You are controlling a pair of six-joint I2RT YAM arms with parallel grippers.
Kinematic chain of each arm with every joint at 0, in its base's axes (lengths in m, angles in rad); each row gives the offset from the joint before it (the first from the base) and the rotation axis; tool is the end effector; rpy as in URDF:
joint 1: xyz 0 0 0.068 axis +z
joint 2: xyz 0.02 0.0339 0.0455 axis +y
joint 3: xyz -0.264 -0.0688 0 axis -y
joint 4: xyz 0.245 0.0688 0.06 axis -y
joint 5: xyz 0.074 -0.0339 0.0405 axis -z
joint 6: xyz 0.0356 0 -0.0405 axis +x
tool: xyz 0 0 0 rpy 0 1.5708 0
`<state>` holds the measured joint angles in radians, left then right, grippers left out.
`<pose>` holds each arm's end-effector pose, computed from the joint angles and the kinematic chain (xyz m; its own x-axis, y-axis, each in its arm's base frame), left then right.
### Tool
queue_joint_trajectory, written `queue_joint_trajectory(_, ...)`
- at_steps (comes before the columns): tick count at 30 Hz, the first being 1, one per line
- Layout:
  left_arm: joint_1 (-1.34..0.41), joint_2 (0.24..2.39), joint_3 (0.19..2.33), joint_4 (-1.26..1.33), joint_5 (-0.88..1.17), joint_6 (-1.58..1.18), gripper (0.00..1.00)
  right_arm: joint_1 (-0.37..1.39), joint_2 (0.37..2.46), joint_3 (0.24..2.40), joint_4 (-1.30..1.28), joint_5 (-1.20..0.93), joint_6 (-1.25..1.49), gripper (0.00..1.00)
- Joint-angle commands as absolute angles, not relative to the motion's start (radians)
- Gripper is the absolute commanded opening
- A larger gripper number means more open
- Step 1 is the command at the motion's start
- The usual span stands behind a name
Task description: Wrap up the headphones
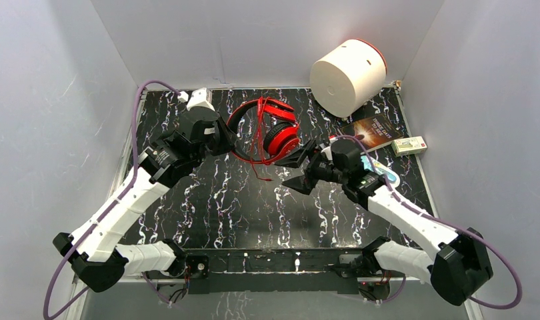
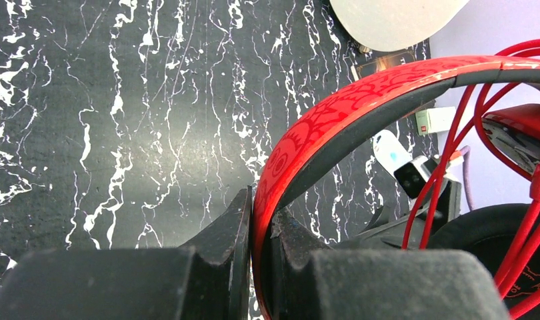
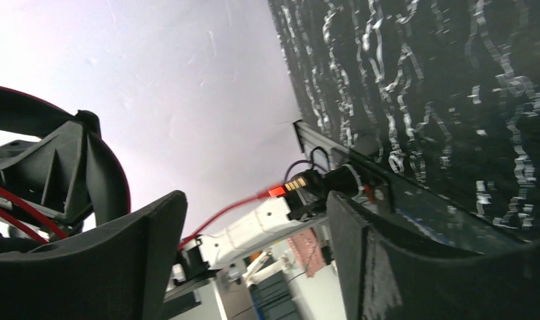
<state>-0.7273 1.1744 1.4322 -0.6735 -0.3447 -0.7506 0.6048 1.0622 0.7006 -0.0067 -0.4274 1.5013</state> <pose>0.1858 -0.1493 0.4341 -0.4899 -0.4234 -0.7621 0.0830 0.8475 -0.5242 0.1899 0.1492 0.2752 -0.8541 0.5132 0.0841 0.2374 0.2409 0.9411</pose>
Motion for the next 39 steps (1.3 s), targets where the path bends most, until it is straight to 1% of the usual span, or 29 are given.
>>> queue_joint_trajectory(1,-0.719,1.162,1.443,-0.596,-0.374,-0.745,0.00,0.695,1.136,0.715,0.187,-0.346,1.685,0.81)
queue_joint_trajectory(4,-0.719,1.164,1.438,-0.597,-0.381,-0.741,0.00,0.759,1.182,0.748,0.209,-0.314,1.707,0.80)
queue_joint_trajectory(5,-0.719,1.165,1.434,-0.598,-0.383,-0.741,0.00,0.781,1.196,0.751,0.222,-0.301,1.717,0.79)
queue_joint_trajectory(7,-0.719,1.166,1.432,-0.597,-0.384,-0.739,0.00,0.821,1.225,0.750,0.257,-0.281,1.745,0.72)
queue_joint_trajectory(8,-0.719,1.167,1.432,-0.597,-0.385,-0.736,0.00,0.841,1.235,0.748,0.273,-0.272,1.755,0.68)
queue_joint_trajectory(9,-0.719,1.167,1.432,-0.597,-0.385,-0.736,0.00,0.857,1.245,0.747,0.284,-0.262,1.763,0.67)
queue_joint_trajectory(15,-0.719,1.159,1.426,-0.598,-0.390,-0.730,0.00,0.904,1.291,0.746,0.327,-0.244,1.789,0.67)
queue_joint_trajectory(18,-0.719,1.154,1.418,-0.598,-0.393,-0.732,0.00,0.912,1.287,0.742,0.328,-0.221,1.793,0.69)
queue_joint_trajectory(22,-0.719,1.150,1.412,-0.597,-0.390,-0.731,0.00,0.916,1.274,0.737,0.326,-0.195,1.806,0.69)
queue_joint_trajectory(25,-0.719,1.148,1.413,-0.595,-0.392,-0.728,0.00,0.917,1.262,0.718,0.318,-0.180,1.827,0.67)
queue_joint_trajectory(27,-0.719,1.144,1.412,-0.594,-0.398,-0.726,0.00,0.917,1.243,0.691,0.316,-0.162,1.843,0.62)
queue_joint_trajectory(30,-0.719,1.133,1.400,-0.589,-0.407,-0.728,0.00,0.917,1.205,0.659,0.304,-0.128,1.863,0.59)
queue_joint_trajectory(32,-0.719,1.125,1.394,-0.587,-0.415,-0.729,0.00,0.917,1.181,0.658,0.266,-0.103,1.859,0.60)
queue_joint_trajectory(35,-0.719,1.113,1.387,-0.590,-0.440,-0.738,0.00,0.916,1.152,0.658,0.214,-0.066,1.854,0.64)
queue_joint_trajectory(39,-0.719,1.101,1.361,-0.580,-0.461,-0.763,0.00,0.921,1.174,0.687,0.229,-0.080,1.850,0.67)
